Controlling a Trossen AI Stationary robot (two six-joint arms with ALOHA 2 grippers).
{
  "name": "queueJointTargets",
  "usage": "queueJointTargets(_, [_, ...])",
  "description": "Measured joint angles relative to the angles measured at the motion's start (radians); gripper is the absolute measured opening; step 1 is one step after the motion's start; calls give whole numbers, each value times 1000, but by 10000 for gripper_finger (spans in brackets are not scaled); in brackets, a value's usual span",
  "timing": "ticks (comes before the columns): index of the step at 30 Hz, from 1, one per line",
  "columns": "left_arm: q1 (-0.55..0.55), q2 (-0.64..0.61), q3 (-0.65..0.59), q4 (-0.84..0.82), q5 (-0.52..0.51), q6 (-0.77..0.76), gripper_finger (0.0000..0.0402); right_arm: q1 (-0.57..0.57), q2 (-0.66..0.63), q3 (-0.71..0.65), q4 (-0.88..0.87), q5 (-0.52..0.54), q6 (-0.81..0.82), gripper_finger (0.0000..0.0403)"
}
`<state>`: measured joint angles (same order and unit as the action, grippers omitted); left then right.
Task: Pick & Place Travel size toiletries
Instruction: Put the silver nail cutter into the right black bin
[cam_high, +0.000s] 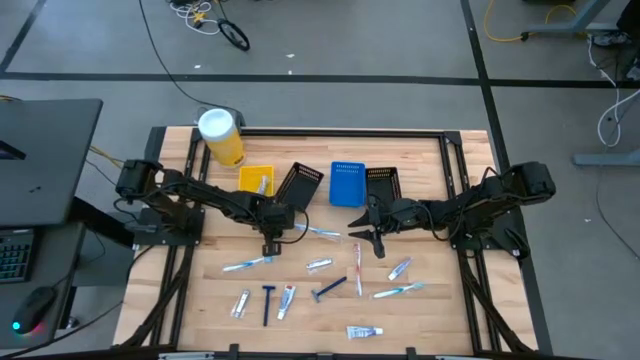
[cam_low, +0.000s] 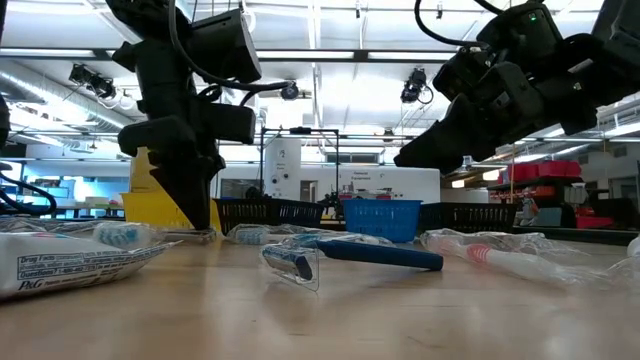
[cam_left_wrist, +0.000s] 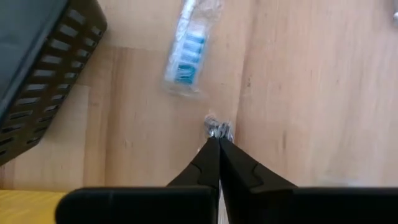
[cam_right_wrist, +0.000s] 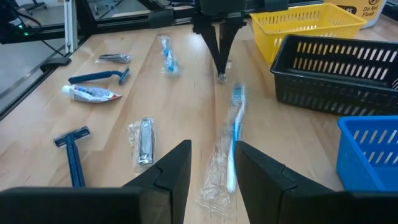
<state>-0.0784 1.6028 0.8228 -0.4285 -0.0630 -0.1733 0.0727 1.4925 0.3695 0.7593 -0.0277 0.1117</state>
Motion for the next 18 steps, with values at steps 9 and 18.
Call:
queueJointTargets(9, [-94, -8, 95, -60, -202, -14, 2, 0, 0, 0, 0, 0, 0, 131])
queueJointTargets(18, [-17, -8, 279, -76, -433, 0, 1, 0, 0, 0, 7, 0, 0, 131])
